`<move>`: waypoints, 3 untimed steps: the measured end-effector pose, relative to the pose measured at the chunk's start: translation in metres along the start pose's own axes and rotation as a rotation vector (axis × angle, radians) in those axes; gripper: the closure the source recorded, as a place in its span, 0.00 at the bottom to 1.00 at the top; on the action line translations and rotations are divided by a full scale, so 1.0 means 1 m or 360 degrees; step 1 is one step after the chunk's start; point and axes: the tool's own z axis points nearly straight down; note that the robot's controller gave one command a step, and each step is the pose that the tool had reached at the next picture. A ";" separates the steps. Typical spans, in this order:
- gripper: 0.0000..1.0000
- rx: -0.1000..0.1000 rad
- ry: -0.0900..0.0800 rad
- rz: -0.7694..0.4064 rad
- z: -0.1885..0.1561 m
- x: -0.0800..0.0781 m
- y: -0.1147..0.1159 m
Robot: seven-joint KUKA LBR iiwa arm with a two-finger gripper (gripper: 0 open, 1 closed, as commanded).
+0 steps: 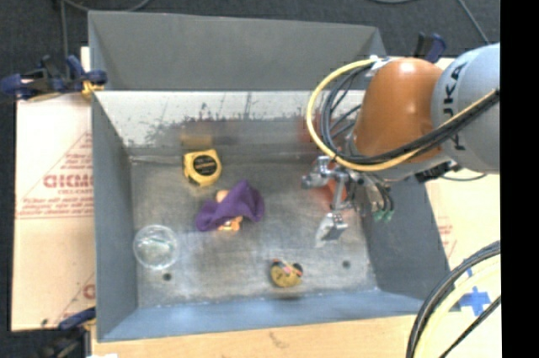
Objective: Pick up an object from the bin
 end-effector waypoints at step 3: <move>1.00 0.0000 0.0006 -0.0294 0.073 -0.028 0.063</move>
Offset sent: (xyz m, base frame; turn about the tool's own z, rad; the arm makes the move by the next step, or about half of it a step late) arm 0.0535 0.0693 -0.0860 -0.1231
